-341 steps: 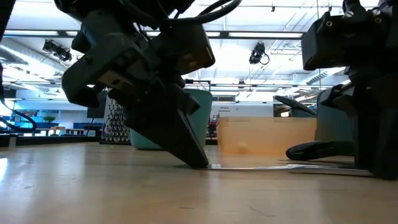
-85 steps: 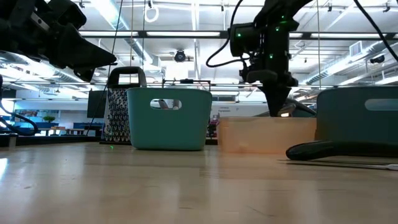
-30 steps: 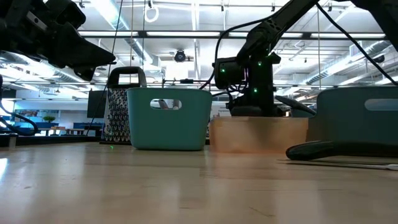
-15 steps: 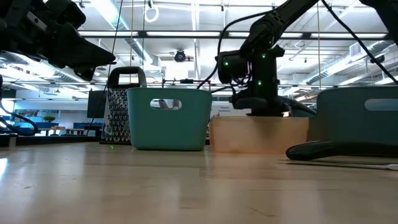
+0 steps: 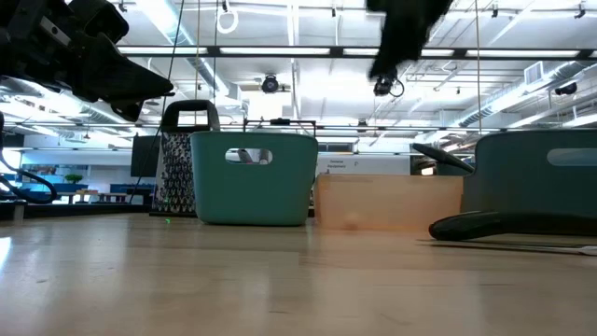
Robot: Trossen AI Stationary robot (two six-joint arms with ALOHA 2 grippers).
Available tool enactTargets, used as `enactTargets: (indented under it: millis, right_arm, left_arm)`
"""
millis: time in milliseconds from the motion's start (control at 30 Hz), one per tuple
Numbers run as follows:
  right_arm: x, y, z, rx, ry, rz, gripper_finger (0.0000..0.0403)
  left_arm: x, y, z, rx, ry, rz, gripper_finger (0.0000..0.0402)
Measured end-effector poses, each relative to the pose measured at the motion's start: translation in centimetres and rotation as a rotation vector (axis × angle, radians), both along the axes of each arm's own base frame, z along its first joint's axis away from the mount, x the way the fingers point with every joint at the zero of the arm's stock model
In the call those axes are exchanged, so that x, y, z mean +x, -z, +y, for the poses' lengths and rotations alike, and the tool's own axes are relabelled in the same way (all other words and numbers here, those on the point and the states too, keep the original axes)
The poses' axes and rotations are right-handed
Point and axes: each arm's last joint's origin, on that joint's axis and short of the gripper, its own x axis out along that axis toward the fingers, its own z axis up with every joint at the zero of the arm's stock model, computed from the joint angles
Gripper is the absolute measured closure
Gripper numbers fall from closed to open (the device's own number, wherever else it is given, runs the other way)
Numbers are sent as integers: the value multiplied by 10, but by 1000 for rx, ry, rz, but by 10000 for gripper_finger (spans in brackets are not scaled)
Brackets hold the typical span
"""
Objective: Pick & Place Kitchen Items
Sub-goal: Put the black serving spoon into the blue bin
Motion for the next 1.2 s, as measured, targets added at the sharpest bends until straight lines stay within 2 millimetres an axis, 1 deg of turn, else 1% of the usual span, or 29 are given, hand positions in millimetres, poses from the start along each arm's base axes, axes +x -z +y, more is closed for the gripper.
enactTargets:
  millis: [67,133,200,300,400,533,600,733,867,933,1067,1200]
  right_arm:
    - [-13,-26,18,-56,-110,-131,391]
    - [-25,-47,35,-112,-222,-286,394]
    - [-39,-63,49,-134,-322,-432,389]
    - [-57,-75,62,-148,-414,-591,390]
    - [-69,-73,73,-138,-498,-673,397]
    - [-83,-58,81,-110,-550,-695,393]
    - [-93,-47,80,-89,-525,-721,391]
    - [-116,-19,75,-47,-526,-808,397]
    - [-131,10,75,-3,-570,-944,397]
    - [-134,27,76,6,-578,-966,397]
    - [-137,59,78,24,-571,-955,397]
    - [-138,80,79,55,-557,-948,397]
  left_arm:
    - [0,0,0,0,0,0,372]
    - [0,0,0,0,0,-1,372]
    - [0,0,0,1,0,0,372]
    - [0,0,0,1,0,0,372]
    - [0,0,0,0,0,0,372]
    - [0,0,0,0,0,0,372]
    - [0,0,0,0,-1,1,372]
    - [0,0,0,1,0,2,372]
    - [0,0,0,1,0,2,372]
    - [0,0,0,0,-1,1,372]
    - [0,0,0,1,-1,1,372]
    - [0,0,0,1,-1,2,372]
